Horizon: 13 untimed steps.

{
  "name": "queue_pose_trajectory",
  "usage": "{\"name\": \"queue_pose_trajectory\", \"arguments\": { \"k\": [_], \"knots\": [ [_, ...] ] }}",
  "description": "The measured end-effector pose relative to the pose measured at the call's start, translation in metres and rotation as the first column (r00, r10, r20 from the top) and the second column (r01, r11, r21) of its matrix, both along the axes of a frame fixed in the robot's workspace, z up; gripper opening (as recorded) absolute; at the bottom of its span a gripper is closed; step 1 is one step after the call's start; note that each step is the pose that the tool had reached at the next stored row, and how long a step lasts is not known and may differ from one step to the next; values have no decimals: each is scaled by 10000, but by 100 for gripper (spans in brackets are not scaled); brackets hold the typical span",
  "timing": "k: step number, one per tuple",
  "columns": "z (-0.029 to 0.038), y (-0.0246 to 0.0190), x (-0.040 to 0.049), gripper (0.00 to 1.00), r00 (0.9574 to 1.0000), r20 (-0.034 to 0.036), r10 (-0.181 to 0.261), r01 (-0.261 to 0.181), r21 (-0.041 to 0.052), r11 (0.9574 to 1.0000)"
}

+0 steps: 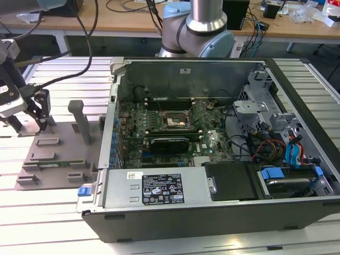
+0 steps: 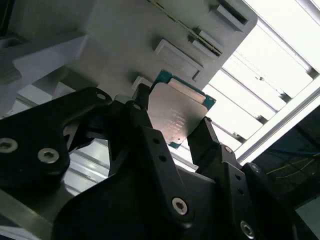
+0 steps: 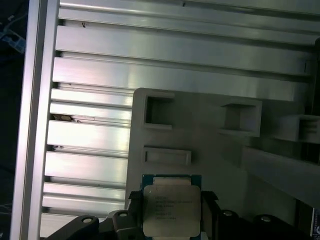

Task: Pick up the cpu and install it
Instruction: 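Pick up the cpu and move it towards the insertion slot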

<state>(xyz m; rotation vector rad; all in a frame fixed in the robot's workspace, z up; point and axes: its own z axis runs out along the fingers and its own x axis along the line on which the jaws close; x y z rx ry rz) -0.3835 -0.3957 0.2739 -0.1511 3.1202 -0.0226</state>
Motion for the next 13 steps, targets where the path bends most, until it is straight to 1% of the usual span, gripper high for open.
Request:
{"name": "queue_pose_trajectory", "arguments": {
  "k": [1, 4, 5, 6, 8, 12, 13],
  "knots": [
    [49, 0, 0, 55, 10000, 0, 0, 0, 0, 10000],
    [127, 0, 0, 55, 10000, 0, 0, 0, 0, 10000],
    [189, 0, 0, 55, 10000, 0, 0, 0, 0, 10000],
    [221, 0, 0, 55, 10000, 0, 0, 0, 1, 10000],
    [264, 0, 0, 55, 10000, 0, 0, 0, 0, 10000],
    [324, 0, 0, 55, 10000, 0, 0, 0, 0, 10000],
    [350, 0, 0, 55, 10000, 0, 0, 0, 0, 10000]
  ]
}}
